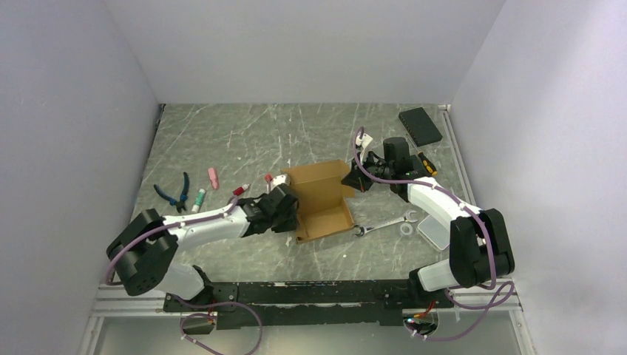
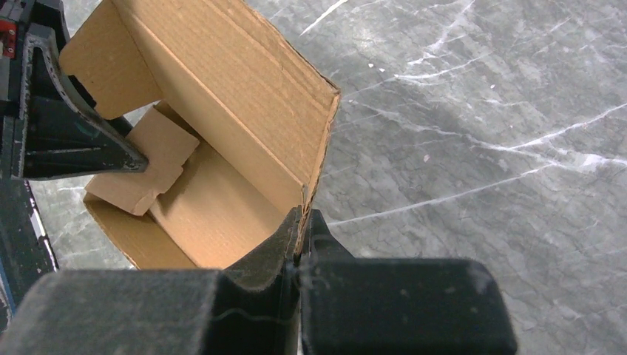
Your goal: Fold the paper box
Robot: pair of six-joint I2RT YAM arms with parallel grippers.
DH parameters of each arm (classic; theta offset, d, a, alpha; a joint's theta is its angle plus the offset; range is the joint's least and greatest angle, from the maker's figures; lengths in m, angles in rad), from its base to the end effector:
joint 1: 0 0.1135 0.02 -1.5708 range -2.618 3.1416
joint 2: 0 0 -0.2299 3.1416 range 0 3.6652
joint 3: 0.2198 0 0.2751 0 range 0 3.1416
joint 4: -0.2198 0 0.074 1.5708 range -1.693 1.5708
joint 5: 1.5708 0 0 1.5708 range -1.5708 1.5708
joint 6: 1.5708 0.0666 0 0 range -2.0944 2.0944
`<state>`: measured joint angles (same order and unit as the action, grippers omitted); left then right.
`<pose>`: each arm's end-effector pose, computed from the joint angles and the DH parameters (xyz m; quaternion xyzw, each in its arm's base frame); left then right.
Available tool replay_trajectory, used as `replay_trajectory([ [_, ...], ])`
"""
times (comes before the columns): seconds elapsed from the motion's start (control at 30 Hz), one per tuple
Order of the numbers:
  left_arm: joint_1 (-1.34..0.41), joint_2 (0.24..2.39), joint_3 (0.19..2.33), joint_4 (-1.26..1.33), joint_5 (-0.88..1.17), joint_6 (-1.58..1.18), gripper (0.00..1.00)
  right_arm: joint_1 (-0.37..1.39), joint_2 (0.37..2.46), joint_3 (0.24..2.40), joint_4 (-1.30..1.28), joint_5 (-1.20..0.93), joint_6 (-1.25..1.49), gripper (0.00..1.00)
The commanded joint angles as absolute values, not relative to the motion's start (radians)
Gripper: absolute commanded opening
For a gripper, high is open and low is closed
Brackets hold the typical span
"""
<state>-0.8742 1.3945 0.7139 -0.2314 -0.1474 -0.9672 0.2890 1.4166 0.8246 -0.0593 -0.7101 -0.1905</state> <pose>0.2075 -0.2328 0.1069 -0.0677 0.9415 -0.2146 0.2507 0.3135 0.1385 0.1652 -0.3494 0.7796 0.3316 0.4002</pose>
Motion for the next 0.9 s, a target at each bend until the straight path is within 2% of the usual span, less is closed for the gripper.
replay_trajectory([
  [0.0,-0.914,1.458,0.836,-0.408,-0.267,-0.945,0.34,0.304,1.407,0.861,-0.057,-0.739,-0.195,0.00],
  [0.13,-0.943,1.522,0.923,-0.525,-0.326,-0.955,0.32,0.304,1.405,0.861,-0.059,-0.739,-0.195,0.00],
  [0.2,-0.961,1.548,0.954,-0.568,-0.358,-0.963,0.23,0.305,1.406,0.861,-0.059,-0.739,-0.195,0.00],
  [0.3,-0.982,1.582,0.988,-0.619,-0.405,-0.976,0.00,0.305,1.404,0.861,-0.059,-0.740,-0.194,0.00],
  [0.33,-0.990,1.590,1.000,-0.641,-0.422,-0.980,0.00,0.305,1.405,0.861,-0.059,-0.740,-0.195,0.00],
  [0.6,-1.023,1.604,1.026,-0.654,-0.512,-0.957,0.01,0.305,1.402,0.861,-0.059,-0.747,-0.193,0.00],
  [0.77,-1.023,1.568,0.987,-0.564,-0.492,-0.926,0.27,0.307,1.400,0.861,-0.060,-0.751,-0.192,0.00],
  [0.87,-1.022,1.557,0.974,-0.544,-0.501,-0.922,0.33,0.308,1.399,0.859,-0.057,-0.754,-0.190,0.00],
])
